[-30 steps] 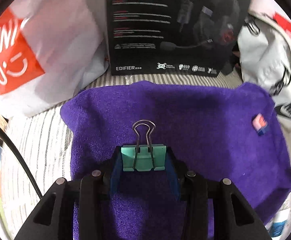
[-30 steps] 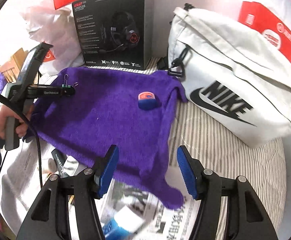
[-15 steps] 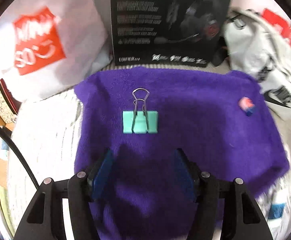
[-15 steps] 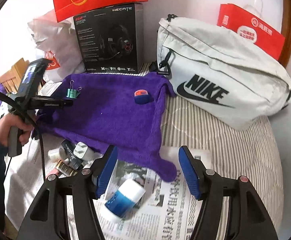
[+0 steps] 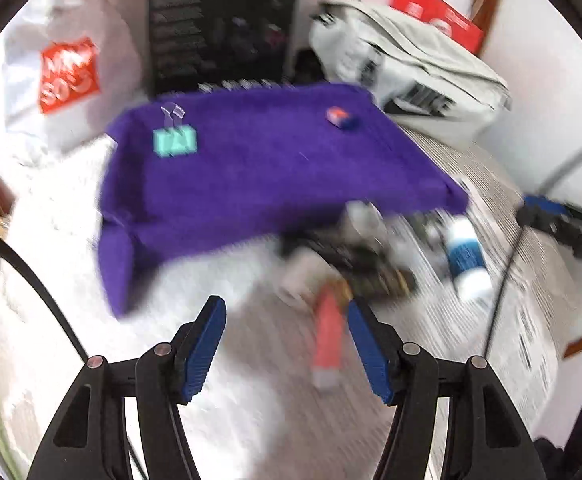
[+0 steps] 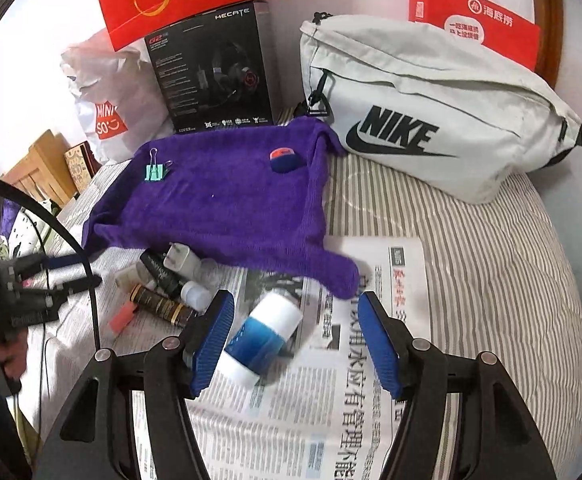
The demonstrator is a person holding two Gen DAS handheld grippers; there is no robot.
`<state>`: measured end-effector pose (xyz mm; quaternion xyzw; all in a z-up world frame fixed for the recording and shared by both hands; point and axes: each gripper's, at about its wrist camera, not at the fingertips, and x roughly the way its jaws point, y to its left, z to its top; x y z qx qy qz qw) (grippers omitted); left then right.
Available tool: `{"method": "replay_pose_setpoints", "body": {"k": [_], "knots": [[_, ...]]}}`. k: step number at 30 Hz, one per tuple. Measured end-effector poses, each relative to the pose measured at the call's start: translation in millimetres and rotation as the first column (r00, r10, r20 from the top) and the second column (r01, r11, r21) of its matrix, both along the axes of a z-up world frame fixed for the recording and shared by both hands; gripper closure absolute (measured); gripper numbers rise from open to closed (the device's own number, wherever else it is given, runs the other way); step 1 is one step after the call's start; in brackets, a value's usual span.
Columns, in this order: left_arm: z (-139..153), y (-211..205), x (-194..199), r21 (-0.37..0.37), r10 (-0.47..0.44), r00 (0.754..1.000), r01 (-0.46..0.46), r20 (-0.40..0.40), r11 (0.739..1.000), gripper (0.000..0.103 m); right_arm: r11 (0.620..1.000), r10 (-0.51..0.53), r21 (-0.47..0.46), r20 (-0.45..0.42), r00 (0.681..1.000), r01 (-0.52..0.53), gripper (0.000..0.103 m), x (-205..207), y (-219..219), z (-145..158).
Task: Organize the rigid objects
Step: 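Grasp the pink marker with the left gripper, then lift the pink marker with the left gripper while the right gripper grasps the blue deodorant stick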
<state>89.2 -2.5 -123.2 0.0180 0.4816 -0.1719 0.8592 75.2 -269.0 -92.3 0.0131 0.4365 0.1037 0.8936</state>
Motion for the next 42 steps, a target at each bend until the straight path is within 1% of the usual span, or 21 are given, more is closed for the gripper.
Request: {"method": "replay_pose_setpoints", "body": {"k": [2, 5, 6, 8, 9, 10, 11, 12, 14, 18, 23, 25, 26, 27, 29, 31, 36, 42], "knots": [[-7, -7, -6, 0.007, -0.022, 1.0, 0.022, -0.009, 1.0, 0.042, 1.0, 0.005, -0.001, -0.003, 1.0, -0.005, 0.039, -3, 2, -1], [-15, -17, -12, 0.039, -0.046, 0.999, 0.047, -0.017, 0.998, 0.042, 1.0, 0.014, -0.014, -0.002, 1.0, -0.014, 0.039, -7, 4, -3], [-19, -21, -11, 0.05, -0.054, 0.998, 0.055, -0.021, 0.997, 0.044, 1.0, 0.015, -0.018, -0.009, 1.0, -0.015, 0.039, -9, 4, -5], [-26, -29, -11, 0.087, -0.067, 0.998, 0.069, -0.022, 0.994, 0.059, 1.0, 0.014, -0.017, -0.014, 1.0, -0.014, 0.039, -11, 3, -7], [-30, -33, -11, 0.106, -0.074, 0.997, 0.076, -0.02, 0.991, 0.061, 1.0, 0.012, -0.016, -0.019, 1.0, -0.012, 0.039, -13, 1, -10], [-30, -36, -12, 0.133, -0.077, 0.997, 0.075, 0.005, 0.988, 0.067, 1.0, 0.009, -0.017, -0.024, 1.0, -0.009, 0.039, -14, 0, -12], [-29, -38, -12, 0.148, -0.078, 0.997, 0.076, 0.009, 0.986, 0.071, 1.0, 0.006, -0.019, -0.029, 1.0, -0.006, 0.039, -15, -1, -14], [-28, -40, -11, 0.147, -0.084, 0.996, 0.082, 0.01, 0.986, 0.073, 1.0, 0.003, -0.021, -0.035, 0.999, -0.004, 0.039, -15, -1, -16], [-28, -42, -11, 0.138, -0.09, 0.996, 0.088, 0.013, 0.987, 0.086, 1.0, -0.001, -0.019, -0.052, 0.999, 0.0, 0.039, -15, -1, -22], [-27, -41, -13, 0.141, -0.082, 0.997, 0.08, 0.01, 0.987, 0.086, 1.0, 0.009, -0.007, -0.069, 0.998, -0.01, 0.039, -13, 4, -29], [-27, -35, -29, 0.147, -0.073, 0.997, 0.072, 0.005, 0.987, 0.086, 0.999, 0.02, 0.033, -0.101, 0.995, -0.017, 0.039, 3, 17, -44], [-26, -28, -34, 0.128, -0.06, 0.998, 0.06, 0.001, 0.99, 0.086, 1.0, 0.027, 0.01, -0.099, 0.995, -0.026, 0.039, 12, 25, -50], [-27, -25, -35, 0.12, -0.054, 0.999, 0.054, -0.001, 0.991, 0.086, 0.999, 0.023, -0.031, -0.108, 0.994, -0.027, 0.039, 17, 31, -57], [-26, -22, -37, 0.112, -0.044, 0.999, 0.044, -0.004, 0.993, 0.086, 0.998, 0.023, -0.048, -0.117, 0.993, -0.029, 0.039, 20, 33, -60], [-26, -16, -39, 0.116, -0.033, 0.999, 0.033, -0.005, 0.993, 0.086, 0.998, 0.04, -0.036, -0.126, 0.991, -0.045, 0.039, 23, 37, -65], [-26, -9, -41, 0.116, -0.019, 1.0, 0.019, -0.006, 0.993, 0.086, 0.997, 0.047, -0.049, -0.131, 0.99, -0.054, 0.039, 23, 38, -65], [-26, 8, -43, 0.102, 0.02, 1.0, -0.019, -0.006, 0.995, 0.086, 0.989, 0.049, -0.128, -0.144, 0.988, -0.068, 0.039, 14, 33, -64], [-26, 21, -43, 0.097, 0.06, 0.998, -0.06, -0.005, 0.993, 0.086, 0.987, 0.03, -0.153, -0.15, 0.988, -0.053, 0.039, 11, 20, -63]]}}
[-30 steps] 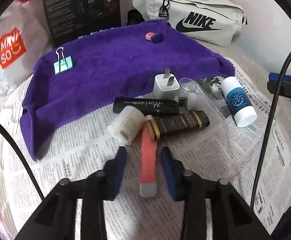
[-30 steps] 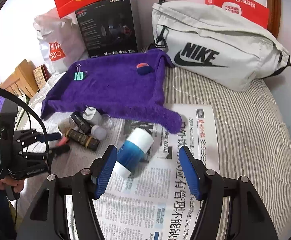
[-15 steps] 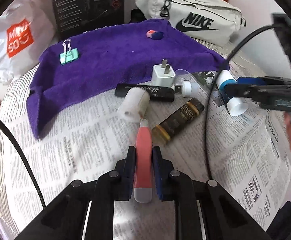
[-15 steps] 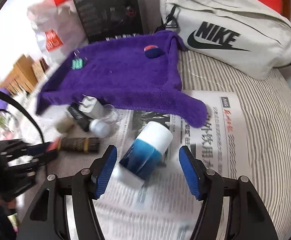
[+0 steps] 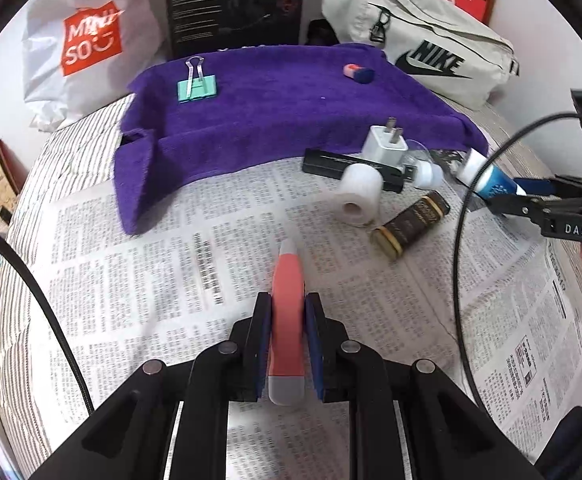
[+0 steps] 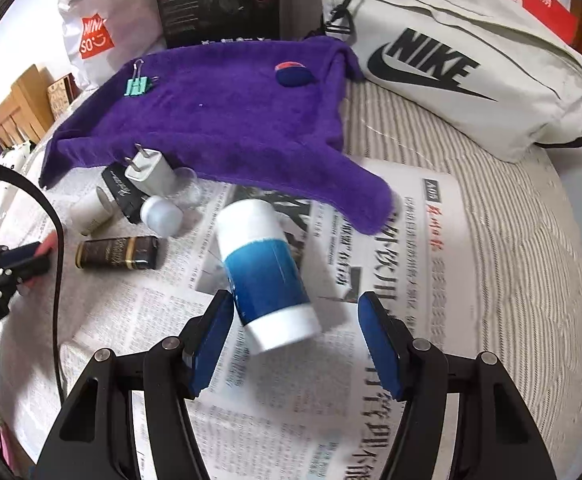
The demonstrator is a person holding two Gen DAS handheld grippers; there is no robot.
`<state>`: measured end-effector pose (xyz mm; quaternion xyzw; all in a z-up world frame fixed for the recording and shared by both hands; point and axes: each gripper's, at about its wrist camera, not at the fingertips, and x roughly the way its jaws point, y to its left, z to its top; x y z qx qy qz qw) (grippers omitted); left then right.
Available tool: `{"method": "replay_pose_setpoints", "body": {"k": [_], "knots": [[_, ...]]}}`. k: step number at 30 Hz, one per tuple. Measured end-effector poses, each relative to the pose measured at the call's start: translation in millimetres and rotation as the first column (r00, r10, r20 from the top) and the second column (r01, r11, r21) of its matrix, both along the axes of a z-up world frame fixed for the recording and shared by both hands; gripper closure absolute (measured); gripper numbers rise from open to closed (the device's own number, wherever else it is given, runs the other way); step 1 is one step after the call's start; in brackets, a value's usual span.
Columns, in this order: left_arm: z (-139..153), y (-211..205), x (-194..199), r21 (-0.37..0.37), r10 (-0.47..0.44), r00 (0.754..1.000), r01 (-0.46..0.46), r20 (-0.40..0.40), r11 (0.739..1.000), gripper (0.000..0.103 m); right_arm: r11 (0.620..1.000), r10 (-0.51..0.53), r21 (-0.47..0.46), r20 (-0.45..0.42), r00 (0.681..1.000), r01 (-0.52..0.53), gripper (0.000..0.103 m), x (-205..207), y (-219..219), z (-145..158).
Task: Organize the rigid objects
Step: 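Lift the pink marker with the left gripper while the right gripper grasps the blue deodorant stick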
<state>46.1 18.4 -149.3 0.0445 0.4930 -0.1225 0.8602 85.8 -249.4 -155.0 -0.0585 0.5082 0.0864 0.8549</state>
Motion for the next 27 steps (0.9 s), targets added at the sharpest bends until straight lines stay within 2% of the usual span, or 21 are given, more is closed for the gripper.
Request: {"method": "replay_pose_setpoints", "body": {"k": [5, 11, 12, 14, 15, 27], "knots": [[-1, 7, 1, -0.012, 0.03, 1.0, -0.03, 0.001, 0.999, 0.086, 1.0, -0.015, 0.012, -0.017, 1.0, 0.015, 0.039, 6, -4, -9], [-2, 9, 2, -0.013, 0.04, 0.999, -0.04, 0.0, 0.999, 0.086, 1.0, -0.002, 0.015, 0.021, 1.0, 0.002, 0.039, 8, -2, -10], [-3, 9, 2, -0.011, 0.043, 0.999, -0.043, 0.001, 0.999, 0.086, 1.0, 0.004, 0.017, 0.03, 1.0, -0.004, 0.041, 8, -2, -10], [-3, 10, 3, -0.013, 0.046, 0.999, -0.046, 0.001, 0.999, 0.086, 1.0, 0.016, 0.026, 0.045, 0.999, -0.017, 0.053, 7, 0, -9], [-3, 10, 3, -0.013, 0.046, 0.999, -0.046, 0.0, 0.999, 0.086, 0.999, 0.02, 0.026, 0.046, 0.999, -0.021, 0.055, 7, 0, -9], [-5, 13, 8, -0.012, 0.053, 0.999, -0.053, 0.009, 0.999, 0.086, 0.997, 0.053, 0.045, 0.07, 0.996, -0.056, 0.054, 12, 0, -10]]}}
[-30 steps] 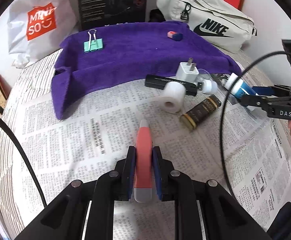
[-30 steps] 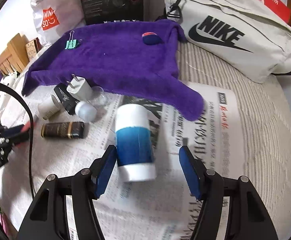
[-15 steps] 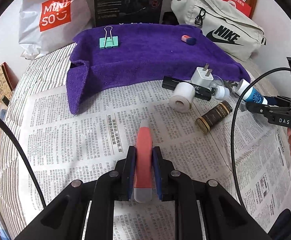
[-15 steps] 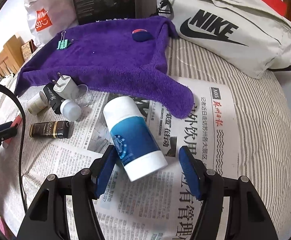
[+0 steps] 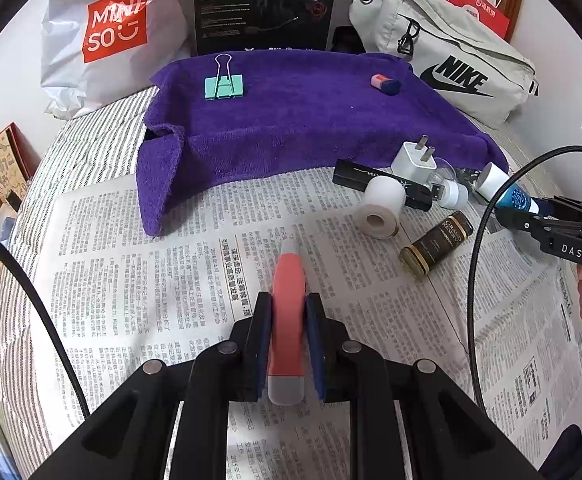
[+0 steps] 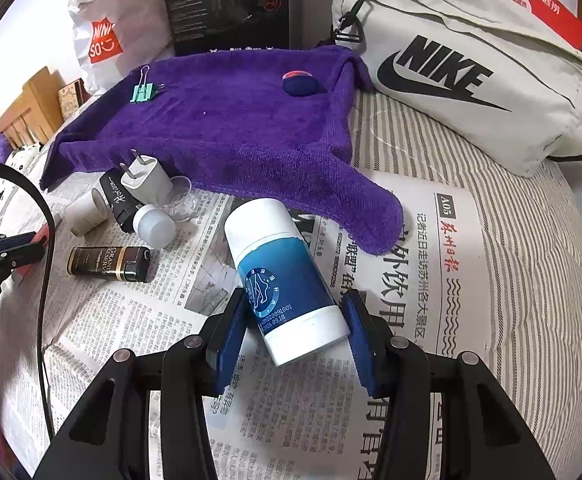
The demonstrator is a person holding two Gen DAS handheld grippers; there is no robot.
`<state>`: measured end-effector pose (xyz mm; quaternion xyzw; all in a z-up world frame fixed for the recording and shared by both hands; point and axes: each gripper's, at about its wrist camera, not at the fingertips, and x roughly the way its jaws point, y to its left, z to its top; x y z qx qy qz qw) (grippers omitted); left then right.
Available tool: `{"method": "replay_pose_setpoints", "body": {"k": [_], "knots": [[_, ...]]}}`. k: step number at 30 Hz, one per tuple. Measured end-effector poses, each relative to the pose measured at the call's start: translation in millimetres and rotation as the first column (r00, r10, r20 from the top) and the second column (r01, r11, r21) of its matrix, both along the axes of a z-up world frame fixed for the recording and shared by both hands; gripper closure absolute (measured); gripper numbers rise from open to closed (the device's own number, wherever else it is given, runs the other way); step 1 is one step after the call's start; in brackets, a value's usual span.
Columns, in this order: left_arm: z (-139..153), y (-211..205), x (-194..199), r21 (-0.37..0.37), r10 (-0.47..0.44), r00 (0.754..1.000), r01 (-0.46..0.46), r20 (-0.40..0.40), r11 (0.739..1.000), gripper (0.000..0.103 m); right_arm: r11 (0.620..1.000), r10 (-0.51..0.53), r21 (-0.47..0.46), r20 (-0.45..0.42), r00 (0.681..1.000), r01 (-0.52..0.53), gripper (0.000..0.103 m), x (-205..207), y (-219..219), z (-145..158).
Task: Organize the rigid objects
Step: 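Lift the pink marker with the left gripper while the right gripper grasps the blue deodorant stick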
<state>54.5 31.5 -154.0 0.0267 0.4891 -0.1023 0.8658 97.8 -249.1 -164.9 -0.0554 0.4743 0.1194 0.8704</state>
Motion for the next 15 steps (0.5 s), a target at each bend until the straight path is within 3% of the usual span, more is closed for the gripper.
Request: {"method": "replay_pose_setpoints", "body": {"k": [15], "knots": [[0.3, 5.3, 2.4, -0.03, 0.006, 1.0, -0.005, 0.018, 1.0, 0.086, 0.999, 0.042, 0.016, 0.019, 0.999, -0.043, 0.052, 8.2, 1.6, -1.3]]}}
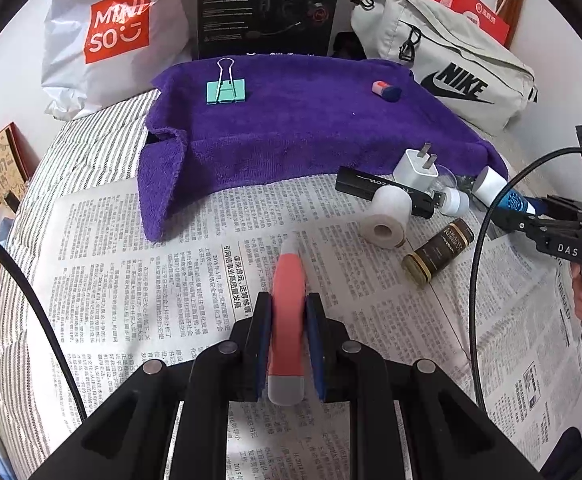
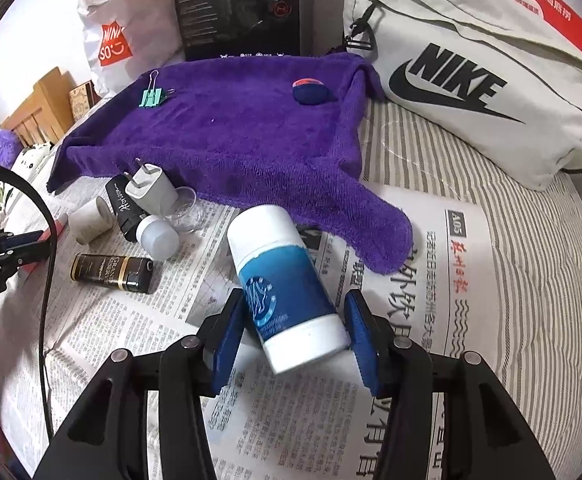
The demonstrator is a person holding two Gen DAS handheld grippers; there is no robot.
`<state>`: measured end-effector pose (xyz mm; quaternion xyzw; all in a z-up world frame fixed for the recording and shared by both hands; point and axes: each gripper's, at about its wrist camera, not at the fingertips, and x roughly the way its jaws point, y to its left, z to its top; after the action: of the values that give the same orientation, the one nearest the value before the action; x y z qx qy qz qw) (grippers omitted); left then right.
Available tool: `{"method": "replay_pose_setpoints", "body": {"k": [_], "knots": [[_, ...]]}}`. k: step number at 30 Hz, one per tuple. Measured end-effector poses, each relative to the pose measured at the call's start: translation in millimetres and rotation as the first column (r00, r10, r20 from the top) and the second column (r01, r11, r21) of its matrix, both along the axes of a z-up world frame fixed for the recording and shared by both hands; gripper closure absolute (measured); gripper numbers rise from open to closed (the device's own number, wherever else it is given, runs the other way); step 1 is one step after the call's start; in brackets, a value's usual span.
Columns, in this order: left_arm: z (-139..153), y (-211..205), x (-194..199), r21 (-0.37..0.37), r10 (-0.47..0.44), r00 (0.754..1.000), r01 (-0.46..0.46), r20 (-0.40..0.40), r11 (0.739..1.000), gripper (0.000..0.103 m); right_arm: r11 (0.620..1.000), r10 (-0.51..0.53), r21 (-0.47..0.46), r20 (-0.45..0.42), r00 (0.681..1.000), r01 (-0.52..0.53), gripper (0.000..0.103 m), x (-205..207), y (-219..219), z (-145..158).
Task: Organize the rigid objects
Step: 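Lift the pink marker with the left gripper while the right gripper grasps the blue deodorant stick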
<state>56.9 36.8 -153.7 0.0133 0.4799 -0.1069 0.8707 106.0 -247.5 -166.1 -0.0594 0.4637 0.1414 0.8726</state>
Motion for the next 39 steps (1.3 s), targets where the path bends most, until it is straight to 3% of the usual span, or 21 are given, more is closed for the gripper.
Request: {"method": "replay_pose_setpoints", "body": {"k": [5, 9, 14, 18, 39], "knots": [[0, 5, -2, -0.033, 0.011, 1.0, -0.01, 0.006, 0.999, 0.086, 1.0, 0.023, 0.011, -0.014, 1.0, -0.023, 0.06, -1, 4, 3], [-1, 2, -2, -0.006, 0.002, 1.0, -0.002, 0.016, 1.0, 0.086, 0.999, 0.037, 0.026, -0.024, 0.999, -0.036, 0.063, -1, 10, 2], [0, -4, -2, 0.05, -0.008, 1.0, 0.007, 0.014, 0.999, 0.085, 0.999, 0.04, 0.018, -0.012, 0.999, -0.04, 0.057, 2, 18, 1], [0, -2, -6, 0.077, -0.001, 1.0, 0.0, 0.01, 0.997, 0.085, 0.999, 0.053, -0.001, -0.013, 0.999, -0.053, 0.064, 2, 18, 2], [17, 15, -3, -0.041, 0.013, 1.0, -0.012, 0.019, 0.999, 0.087, 0.997, 0.025, 0.077, -0.016, 1.0, -0.023, 0.067, -5, 11, 30]]}}
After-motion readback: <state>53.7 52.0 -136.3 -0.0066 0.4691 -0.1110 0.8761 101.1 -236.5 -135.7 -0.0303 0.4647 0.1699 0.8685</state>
